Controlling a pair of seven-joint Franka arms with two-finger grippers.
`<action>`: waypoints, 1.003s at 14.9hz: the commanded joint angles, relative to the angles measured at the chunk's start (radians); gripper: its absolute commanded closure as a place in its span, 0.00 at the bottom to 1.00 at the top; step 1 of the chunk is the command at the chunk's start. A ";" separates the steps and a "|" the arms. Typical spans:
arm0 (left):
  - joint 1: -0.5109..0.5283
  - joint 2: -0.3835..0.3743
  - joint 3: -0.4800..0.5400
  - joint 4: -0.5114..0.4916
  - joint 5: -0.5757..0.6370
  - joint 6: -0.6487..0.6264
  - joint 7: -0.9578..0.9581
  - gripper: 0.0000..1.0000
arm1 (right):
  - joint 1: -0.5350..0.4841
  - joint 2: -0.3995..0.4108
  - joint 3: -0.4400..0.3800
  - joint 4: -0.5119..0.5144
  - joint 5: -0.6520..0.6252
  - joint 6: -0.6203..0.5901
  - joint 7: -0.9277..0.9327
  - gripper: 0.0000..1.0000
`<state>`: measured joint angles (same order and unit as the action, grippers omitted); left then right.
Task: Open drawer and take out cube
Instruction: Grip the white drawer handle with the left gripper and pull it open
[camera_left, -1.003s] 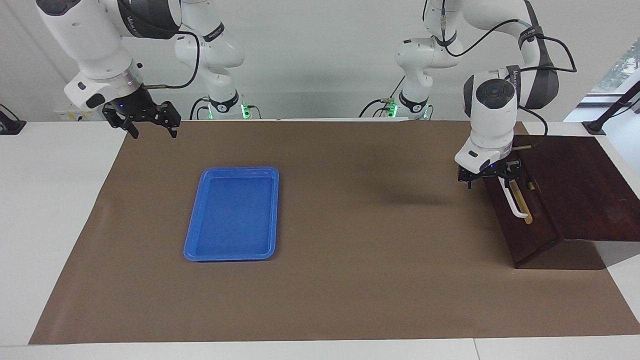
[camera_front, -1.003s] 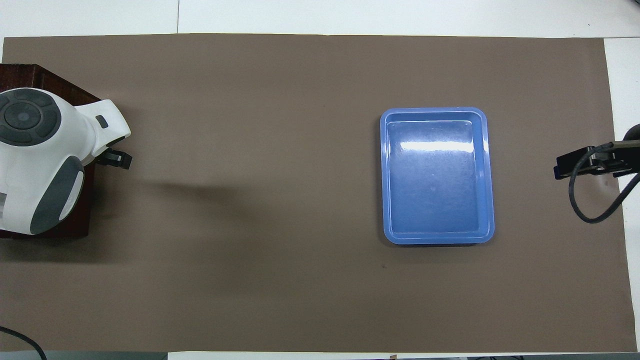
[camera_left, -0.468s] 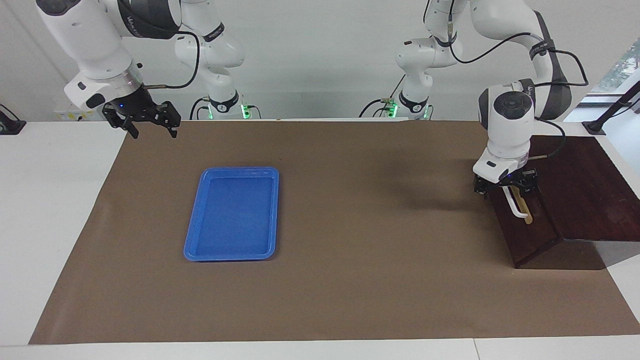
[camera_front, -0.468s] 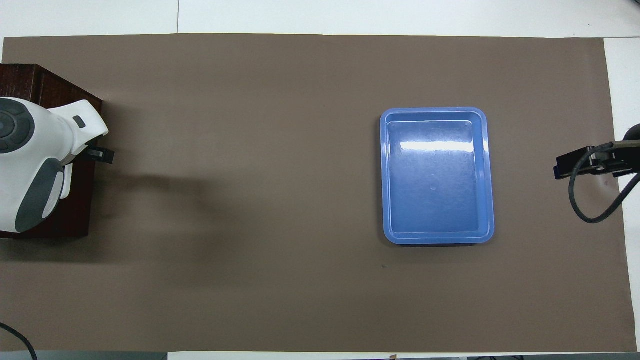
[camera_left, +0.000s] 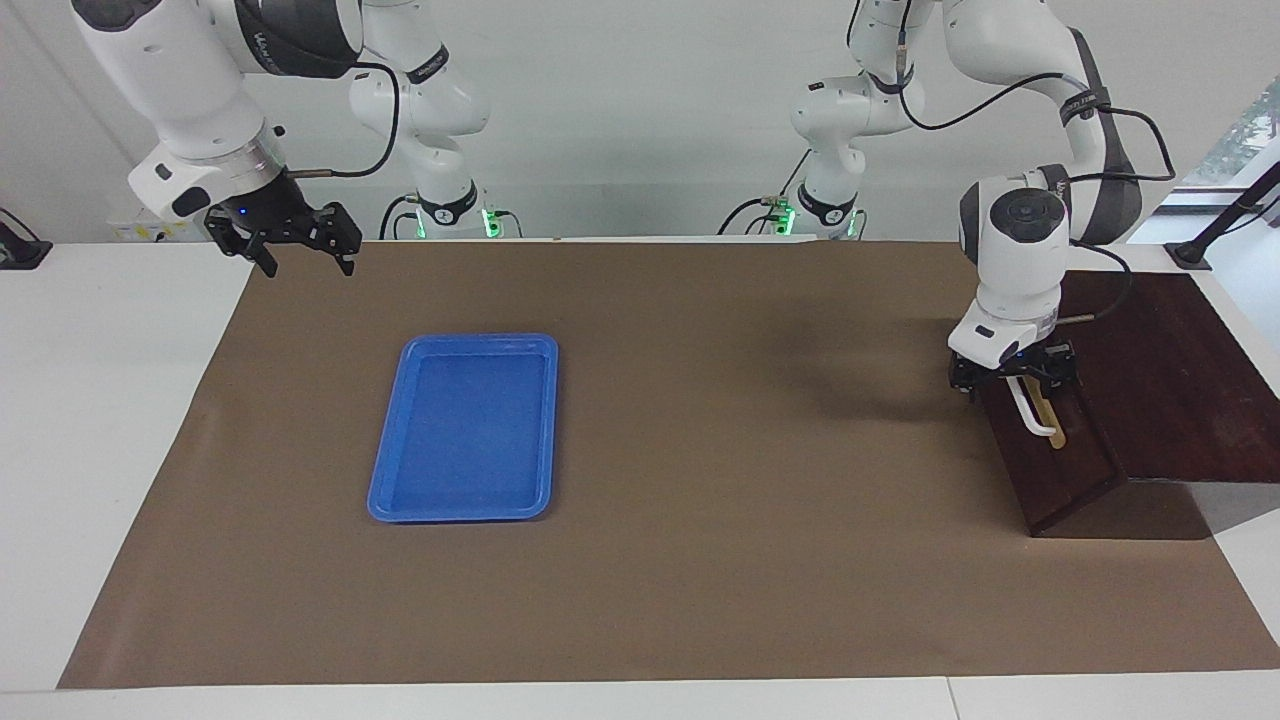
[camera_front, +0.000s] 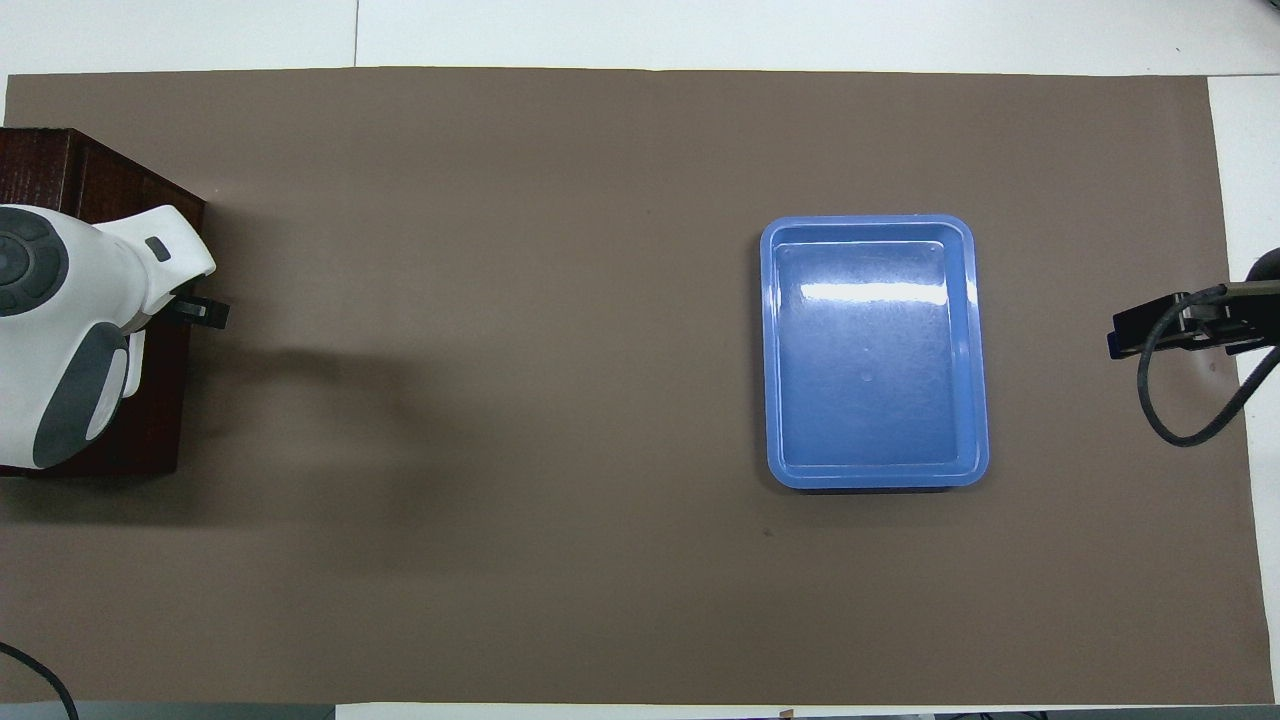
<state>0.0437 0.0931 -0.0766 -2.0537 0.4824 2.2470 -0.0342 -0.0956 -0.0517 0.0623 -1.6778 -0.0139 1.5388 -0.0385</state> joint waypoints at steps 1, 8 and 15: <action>0.013 0.020 -0.002 -0.060 0.013 0.066 -0.009 0.00 | -0.010 -0.016 0.011 -0.013 -0.020 -0.005 0.014 0.00; 0.002 0.019 -0.003 -0.066 0.013 0.066 -0.032 0.00 | -0.010 -0.016 0.011 -0.013 -0.018 -0.005 0.014 0.00; -0.079 0.019 -0.008 -0.062 0.010 0.043 -0.036 0.00 | -0.010 -0.016 0.011 -0.013 -0.020 -0.005 0.014 0.00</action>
<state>0.0105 0.1194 -0.0836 -2.1039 0.4885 2.2835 -0.0576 -0.0956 -0.0517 0.0623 -1.6778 -0.0139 1.5388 -0.0385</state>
